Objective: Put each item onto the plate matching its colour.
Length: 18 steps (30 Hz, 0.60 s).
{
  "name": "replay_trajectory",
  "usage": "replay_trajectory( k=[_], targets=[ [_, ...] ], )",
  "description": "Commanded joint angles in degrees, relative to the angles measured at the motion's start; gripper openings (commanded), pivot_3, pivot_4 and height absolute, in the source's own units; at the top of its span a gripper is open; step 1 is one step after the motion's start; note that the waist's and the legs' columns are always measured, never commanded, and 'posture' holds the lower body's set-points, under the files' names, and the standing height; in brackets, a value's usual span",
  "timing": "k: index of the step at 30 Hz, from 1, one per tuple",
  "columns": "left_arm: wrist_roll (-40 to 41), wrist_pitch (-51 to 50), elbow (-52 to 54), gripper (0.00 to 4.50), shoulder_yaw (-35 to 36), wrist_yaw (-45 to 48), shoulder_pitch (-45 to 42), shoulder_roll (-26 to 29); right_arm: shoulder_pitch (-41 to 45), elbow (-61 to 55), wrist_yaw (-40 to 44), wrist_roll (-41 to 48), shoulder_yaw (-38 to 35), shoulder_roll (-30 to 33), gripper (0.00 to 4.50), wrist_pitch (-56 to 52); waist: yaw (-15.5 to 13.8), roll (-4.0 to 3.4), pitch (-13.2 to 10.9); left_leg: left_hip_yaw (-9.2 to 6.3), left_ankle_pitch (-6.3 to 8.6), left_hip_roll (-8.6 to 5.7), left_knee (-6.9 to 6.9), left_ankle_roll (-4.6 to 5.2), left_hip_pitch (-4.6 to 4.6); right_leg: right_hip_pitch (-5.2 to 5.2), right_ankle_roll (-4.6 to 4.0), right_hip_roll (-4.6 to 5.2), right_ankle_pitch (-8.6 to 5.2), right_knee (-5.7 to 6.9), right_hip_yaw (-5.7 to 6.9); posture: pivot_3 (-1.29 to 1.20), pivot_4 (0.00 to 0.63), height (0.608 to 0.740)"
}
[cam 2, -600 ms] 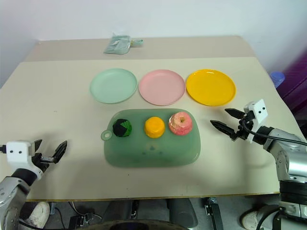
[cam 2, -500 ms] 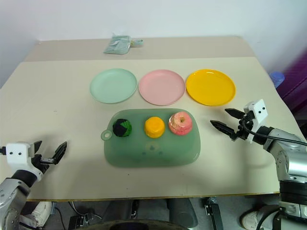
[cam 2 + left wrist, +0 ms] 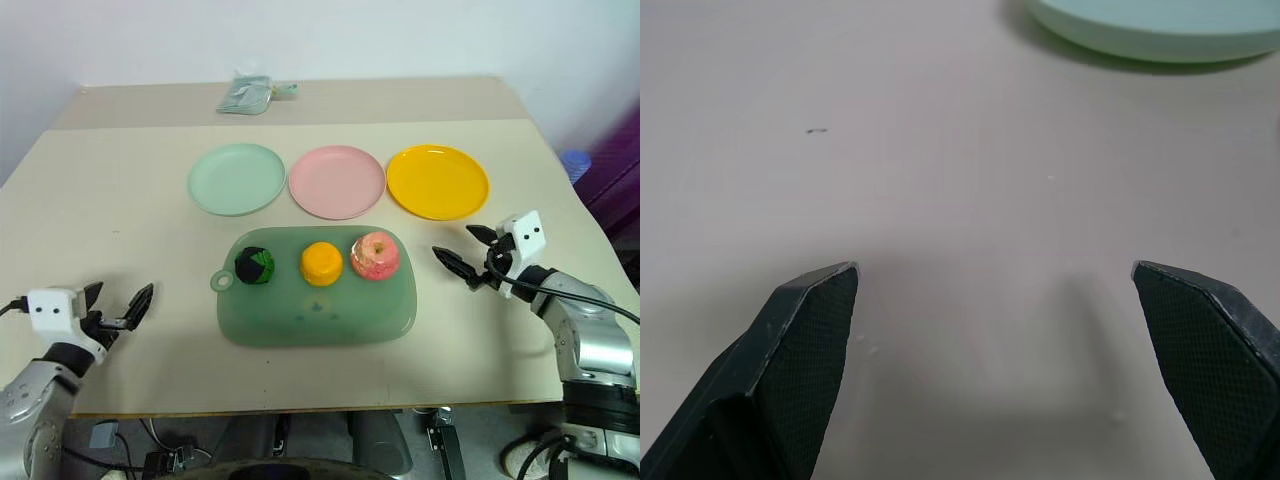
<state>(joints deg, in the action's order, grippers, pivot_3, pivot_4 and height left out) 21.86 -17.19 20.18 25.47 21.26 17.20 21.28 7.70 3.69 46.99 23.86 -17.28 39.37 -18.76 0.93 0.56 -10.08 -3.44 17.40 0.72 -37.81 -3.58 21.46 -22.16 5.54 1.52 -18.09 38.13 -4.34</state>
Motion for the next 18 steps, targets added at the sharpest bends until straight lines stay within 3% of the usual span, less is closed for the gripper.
replay_trajectory(
  k=[1, 6, 10, 15, 18],
  targets=[
    [-0.2, 0.9, -1.0, 4.47, -1.0, 0.8, -2.8, 1.1, 0.2, -4.5, -2.0, 1.1, -1.9, -0.8, 4.45, 0.8, 0.0, 0.0, 0.0, -0.01, 0.0, 0.0, -0.06, 0.0, 0.02, 0.0, 0.0, -0.02, 0.0, 0.02, 0.01, 0.0, 0.15, 0.74],
    [-0.2, -0.9, -1.6, 4.47, -4.9, 2.3, -8.3, 2.7, -0.6, -9.6, -1.4, 7.5, -4.8, 0.1, 4.45, -4.9, -0.1, 0.0, 0.0, -0.02, 0.0, -0.01, -0.17, 0.0, 0.01, 0.08, 0.05, -0.03, 0.04, 0.05, 0.01, 0.0, 0.15, 0.74],
    [2.4, -2.2, 0.1, 4.47, -5.2, 5.6, -9.2, 4.6, -2.8, -21.3, -0.3, 17.9, -4.6, 0.5, 4.45, -14.6, 0.3, -0.02, 0.0, -0.03, 0.02, 0.03, -0.15, 0.03, 0.01, 0.06, 0.06, -0.05, 0.05, 0.06, -0.01, 0.0, 0.15, 0.74],
    [6.9, -3.3, 5.2, 4.47, -5.8, 13.9, -5.6, 8.6, -2.7, -26.7, -1.6, 15.2, 1.9, 0.6, 4.45, -16.1, 0.2, 0.0, 0.0, -0.02, 0.03, 0.08, -0.15, 0.05, 0.04, 0.02, 0.06, -0.05, 0.05, 0.05, -0.02, 0.0, 0.15, 0.74],
    [5.2, -2.1, 12.1, 4.47, -10.6, 21.1, 0.8, 13.8, -0.2, -24.2, -4.2, 8.7, 7.5, -1.0, 4.45, -12.6, 0.2, 0.01, 0.0, 0.01, 0.03, 0.04, -0.16, 0.05, 0.03, 0.03, 0.05, -0.01, 0.04, 0.02, -0.03, 0.0, 0.15, 0.74]
  ],
)
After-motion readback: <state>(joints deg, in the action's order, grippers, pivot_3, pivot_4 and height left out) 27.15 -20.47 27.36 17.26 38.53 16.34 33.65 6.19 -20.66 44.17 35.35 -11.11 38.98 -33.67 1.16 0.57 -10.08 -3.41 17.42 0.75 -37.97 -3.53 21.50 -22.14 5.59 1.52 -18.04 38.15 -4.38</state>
